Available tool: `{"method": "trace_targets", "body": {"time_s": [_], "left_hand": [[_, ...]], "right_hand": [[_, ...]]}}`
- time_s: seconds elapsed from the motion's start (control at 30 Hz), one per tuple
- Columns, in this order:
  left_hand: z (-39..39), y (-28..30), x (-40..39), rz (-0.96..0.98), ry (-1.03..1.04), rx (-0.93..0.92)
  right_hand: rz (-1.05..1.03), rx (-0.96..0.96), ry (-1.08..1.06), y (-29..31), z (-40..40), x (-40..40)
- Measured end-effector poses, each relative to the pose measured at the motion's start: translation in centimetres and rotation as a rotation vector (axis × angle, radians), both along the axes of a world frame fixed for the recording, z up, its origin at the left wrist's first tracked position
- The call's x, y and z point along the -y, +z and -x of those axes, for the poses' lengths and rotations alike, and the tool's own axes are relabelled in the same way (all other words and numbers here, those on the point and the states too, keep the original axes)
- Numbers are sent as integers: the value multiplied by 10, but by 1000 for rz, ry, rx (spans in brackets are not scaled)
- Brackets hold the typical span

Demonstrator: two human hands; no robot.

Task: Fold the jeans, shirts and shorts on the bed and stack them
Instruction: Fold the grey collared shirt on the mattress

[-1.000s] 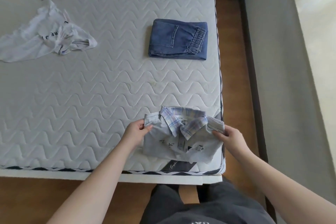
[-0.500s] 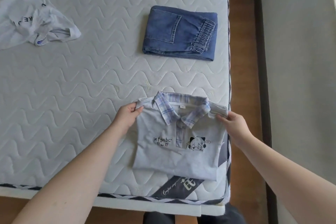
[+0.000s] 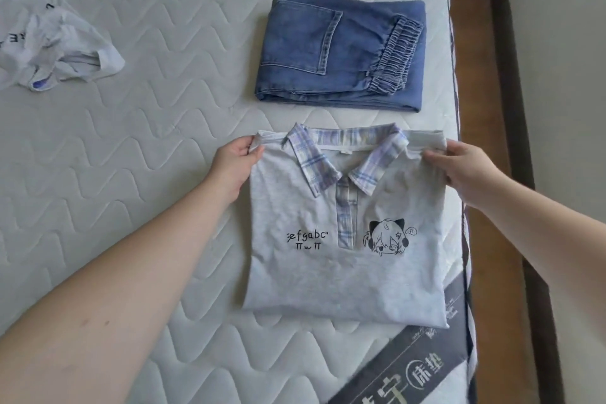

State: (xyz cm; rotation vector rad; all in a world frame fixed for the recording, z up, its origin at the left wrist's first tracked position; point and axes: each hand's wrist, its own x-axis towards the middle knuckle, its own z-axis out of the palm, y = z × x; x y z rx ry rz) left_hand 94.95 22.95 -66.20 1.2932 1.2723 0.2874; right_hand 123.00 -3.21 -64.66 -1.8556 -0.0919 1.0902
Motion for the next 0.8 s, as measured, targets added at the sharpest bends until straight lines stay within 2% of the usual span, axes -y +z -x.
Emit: {"method": "trace_targets", "body": {"time_s": [0.1, 0.27, 0.4, 0.57, 0.7, 0.8], "left_hand": [[-19, -10, -24, -60, 1, 1], [-12, -38, -22, 73, -114, -146], [18, -42, 12, 78, -170, -241], [68, -34, 76, 254, -203, -227], [109, -31, 125, 239, -149, -241], [128, -34, 142, 239, -112, -233]], "right_hand": [[33, -1, -6, -11, -25, -23], [248, 66, 34, -32, -15, -12], [462, 209, 222, -33, 22, 28], [582, 297, 433, -32, 77, 80], [557, 246, 295, -37, 118, 112], [561, 314, 282, -38, 140, 120]]}}
